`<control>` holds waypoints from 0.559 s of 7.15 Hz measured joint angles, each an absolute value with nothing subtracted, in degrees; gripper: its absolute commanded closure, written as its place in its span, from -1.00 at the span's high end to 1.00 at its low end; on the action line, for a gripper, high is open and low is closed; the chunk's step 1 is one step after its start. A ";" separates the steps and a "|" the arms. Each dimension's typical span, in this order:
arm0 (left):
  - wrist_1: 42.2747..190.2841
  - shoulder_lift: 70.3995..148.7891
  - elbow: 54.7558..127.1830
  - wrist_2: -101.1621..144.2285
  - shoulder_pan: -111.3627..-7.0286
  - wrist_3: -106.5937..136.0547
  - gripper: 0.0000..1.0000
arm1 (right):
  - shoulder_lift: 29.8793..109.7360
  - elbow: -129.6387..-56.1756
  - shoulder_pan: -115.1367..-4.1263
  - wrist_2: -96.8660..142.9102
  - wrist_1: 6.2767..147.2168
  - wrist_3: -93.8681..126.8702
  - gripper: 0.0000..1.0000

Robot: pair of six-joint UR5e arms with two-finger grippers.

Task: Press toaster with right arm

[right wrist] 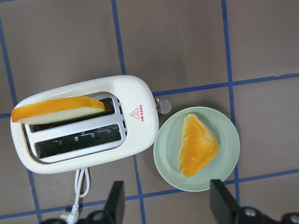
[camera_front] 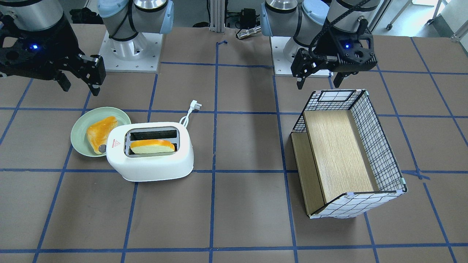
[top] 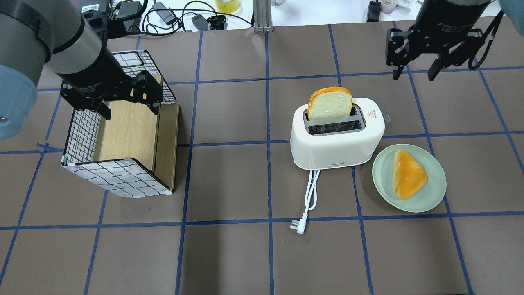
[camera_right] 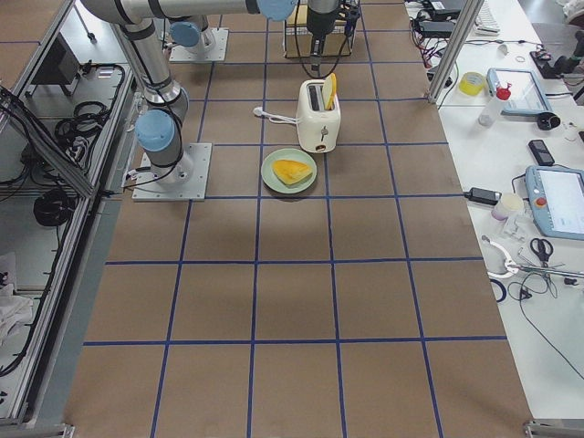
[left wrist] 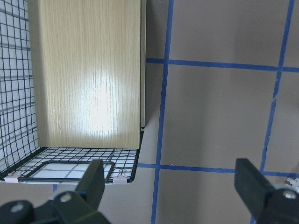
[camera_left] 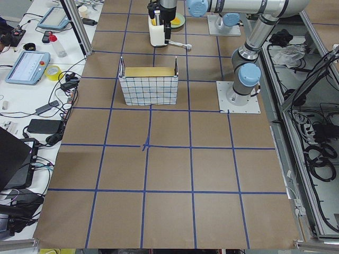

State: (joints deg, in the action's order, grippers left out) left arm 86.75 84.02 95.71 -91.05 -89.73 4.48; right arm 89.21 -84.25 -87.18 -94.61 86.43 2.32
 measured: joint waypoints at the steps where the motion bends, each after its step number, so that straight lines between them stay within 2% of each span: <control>1: 86.75 84.02 95.71 -91.05 -89.74 4.48 1.00 | 89.12 -84.29 -87.26 -95.13 87.35 0.10 1.00; 4: 86.75 84.02 95.71 -91.03 -89.73 4.48 1.00 | 88.72 -84.42 -88.79 -90.61 89.36 -0.83 1.00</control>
State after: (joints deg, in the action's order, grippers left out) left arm 86.75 84.02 95.71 -91.03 -89.73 4.48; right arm 88.72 -84.42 -88.79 -90.61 89.36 -0.83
